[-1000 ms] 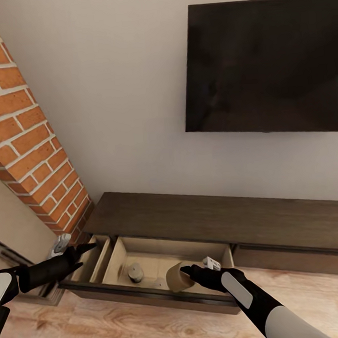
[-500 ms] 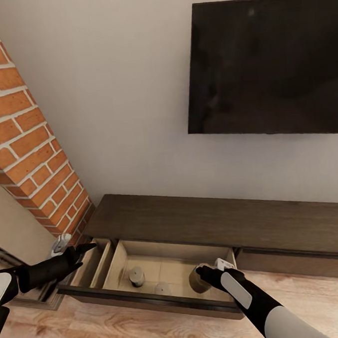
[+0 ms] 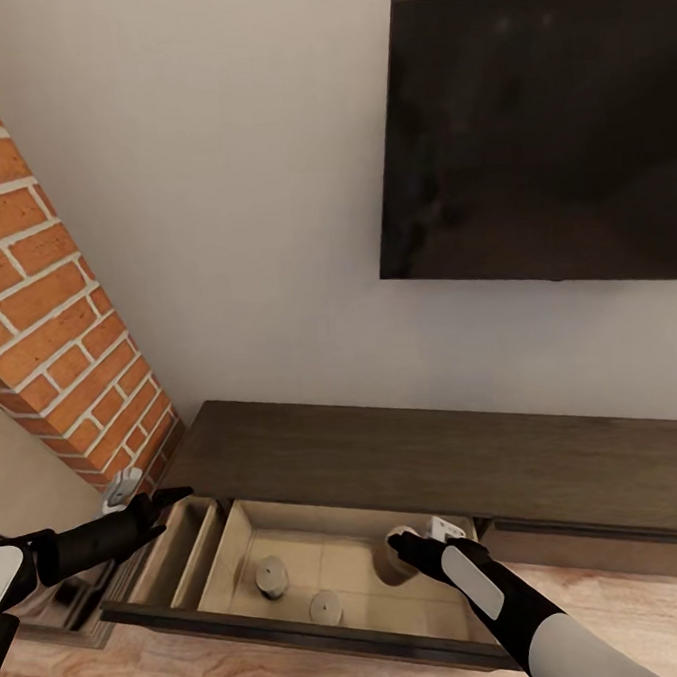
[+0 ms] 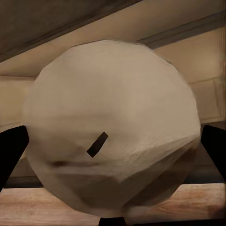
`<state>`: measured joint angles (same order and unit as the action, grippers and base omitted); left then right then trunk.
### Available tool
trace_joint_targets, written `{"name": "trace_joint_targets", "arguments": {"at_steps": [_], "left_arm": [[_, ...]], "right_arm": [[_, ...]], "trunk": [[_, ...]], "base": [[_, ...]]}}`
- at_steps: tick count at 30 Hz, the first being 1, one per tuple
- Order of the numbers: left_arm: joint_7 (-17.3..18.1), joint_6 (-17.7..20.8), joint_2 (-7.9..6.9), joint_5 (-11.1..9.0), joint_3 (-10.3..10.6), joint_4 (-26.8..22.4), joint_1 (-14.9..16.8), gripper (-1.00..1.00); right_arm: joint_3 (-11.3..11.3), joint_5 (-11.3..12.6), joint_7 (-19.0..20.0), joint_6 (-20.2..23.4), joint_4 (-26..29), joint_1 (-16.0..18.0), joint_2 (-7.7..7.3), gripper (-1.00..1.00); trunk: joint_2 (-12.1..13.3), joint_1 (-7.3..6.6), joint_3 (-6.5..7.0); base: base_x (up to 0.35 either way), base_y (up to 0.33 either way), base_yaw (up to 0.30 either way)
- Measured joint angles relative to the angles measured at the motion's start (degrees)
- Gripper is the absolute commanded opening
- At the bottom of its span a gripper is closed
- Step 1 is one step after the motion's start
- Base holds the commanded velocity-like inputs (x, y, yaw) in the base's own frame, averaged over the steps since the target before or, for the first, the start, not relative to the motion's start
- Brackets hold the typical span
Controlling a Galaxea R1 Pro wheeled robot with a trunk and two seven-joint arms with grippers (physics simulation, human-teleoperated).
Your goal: Place each of the two pumpkins and all three candles from the living room inside a cabinet in the living room (use any cabinet), then make sure every cabinet is closed, and position the cauldron so it is next to a table in the living room.
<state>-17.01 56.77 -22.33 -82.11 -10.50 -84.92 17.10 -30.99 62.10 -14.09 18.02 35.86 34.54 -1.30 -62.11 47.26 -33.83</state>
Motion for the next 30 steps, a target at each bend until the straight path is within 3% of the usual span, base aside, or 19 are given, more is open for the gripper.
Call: {"name": "trace_joint_targets", "arguments": {"at_steps": [7, 16, 30], "left_arm": [[0.0, 0.0, 0.0, -0.3, 0.0, -0.3, 0.0, 1.0], [0.0, 0.1, -0.02, -0.4, -0.2, -0.6, -0.1, 1.0], [0.2, 0.2, -0.09, -0.5, -1.1, -1.4, -0.1, 1.0]], "right_arm": [[-0.2, 0.0, -5.4, -0.1, -0.1, 0.0, 0.0, -1.0], [-0.7, -0.1, -6.2, -0.8, -0.2, 0.0, 0.06, -1.0], [-0.7, -0.3, -7.0, -0.2, -0.1, 0.7, 0.14, -1.0]], "trunk": [[0.0, 0.0, 0.0], [0.0, 0.0, 0.0], [-5.6, 3.07, -2.51]], "base": [[0.003, 0.0, 0.0], [0.0, 0.0, 0.0], [0.0, 0.0, 0.0]]}}
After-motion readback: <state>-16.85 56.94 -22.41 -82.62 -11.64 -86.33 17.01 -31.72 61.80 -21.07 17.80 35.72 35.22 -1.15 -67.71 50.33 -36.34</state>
